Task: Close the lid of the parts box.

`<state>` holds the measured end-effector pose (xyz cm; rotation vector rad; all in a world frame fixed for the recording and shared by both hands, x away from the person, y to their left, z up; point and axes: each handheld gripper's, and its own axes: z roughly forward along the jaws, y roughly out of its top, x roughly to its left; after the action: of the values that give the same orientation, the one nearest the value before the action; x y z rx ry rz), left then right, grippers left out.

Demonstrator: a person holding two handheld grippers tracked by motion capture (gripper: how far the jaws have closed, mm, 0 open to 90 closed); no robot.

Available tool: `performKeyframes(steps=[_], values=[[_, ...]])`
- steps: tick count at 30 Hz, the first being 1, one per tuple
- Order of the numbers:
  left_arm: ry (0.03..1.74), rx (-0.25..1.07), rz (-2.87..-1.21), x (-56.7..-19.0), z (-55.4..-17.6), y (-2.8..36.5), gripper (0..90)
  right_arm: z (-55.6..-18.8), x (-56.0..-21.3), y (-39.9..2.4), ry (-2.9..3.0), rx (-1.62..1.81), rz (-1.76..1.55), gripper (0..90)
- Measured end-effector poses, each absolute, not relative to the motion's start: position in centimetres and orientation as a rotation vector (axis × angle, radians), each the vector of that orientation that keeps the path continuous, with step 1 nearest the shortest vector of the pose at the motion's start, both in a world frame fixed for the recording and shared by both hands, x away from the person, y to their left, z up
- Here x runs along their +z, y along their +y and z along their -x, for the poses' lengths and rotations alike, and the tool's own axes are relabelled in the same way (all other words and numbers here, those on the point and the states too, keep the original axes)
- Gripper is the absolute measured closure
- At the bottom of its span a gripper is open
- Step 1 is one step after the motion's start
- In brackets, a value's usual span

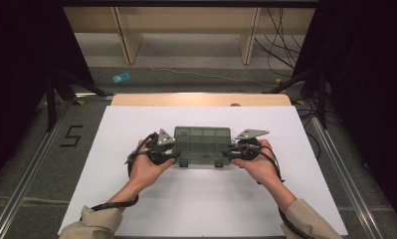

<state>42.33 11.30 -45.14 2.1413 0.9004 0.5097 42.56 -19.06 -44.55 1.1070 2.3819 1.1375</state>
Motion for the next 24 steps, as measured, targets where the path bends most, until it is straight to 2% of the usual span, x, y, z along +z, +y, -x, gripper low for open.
performKeyframes(steps=[3, 5, 7, 10, 15, 21, 24], values=[[0.881, 0.502, -2.104, -44.9, -42.1, 11.5, 48.1, -42.5, -44.5, -19.3, 2.357, 1.170, -1.067, 52.9], [0.857, 0.513, -2.099, -44.7, -41.9, 11.5, 39.0, -42.4, -44.5, -19.4, 2.333, 1.194, -1.060, 48.2], [0.865, 0.515, -2.086, -44.6, -41.7, 11.5, 26.3, -42.4, -44.5, -19.5, 2.313, 1.224, -1.044, 41.9], [0.848, 0.519, -2.080, -44.3, -41.5, 11.7, 16.1, -42.3, -44.5, -19.7, 2.280, 1.273, -1.028, 31.6], [0.862, 0.532, -2.009, -43.9, -41.0, 12.3, 7.2, -41.9, -44.5, -20.1, 2.263, 1.334, -0.994, 21.0], [0.885, 0.520, -1.916, -43.6, -40.4, 13.4, 0.0, -41.4, -44.4, -20.7, 2.229, 1.359, -0.958, 16.5], [0.892, 0.499, -1.886, -43.7, -39.9, 13.9, 0.0, -41.2, -44.4, -20.9, 2.213, 1.363, -0.957, 15.9]])
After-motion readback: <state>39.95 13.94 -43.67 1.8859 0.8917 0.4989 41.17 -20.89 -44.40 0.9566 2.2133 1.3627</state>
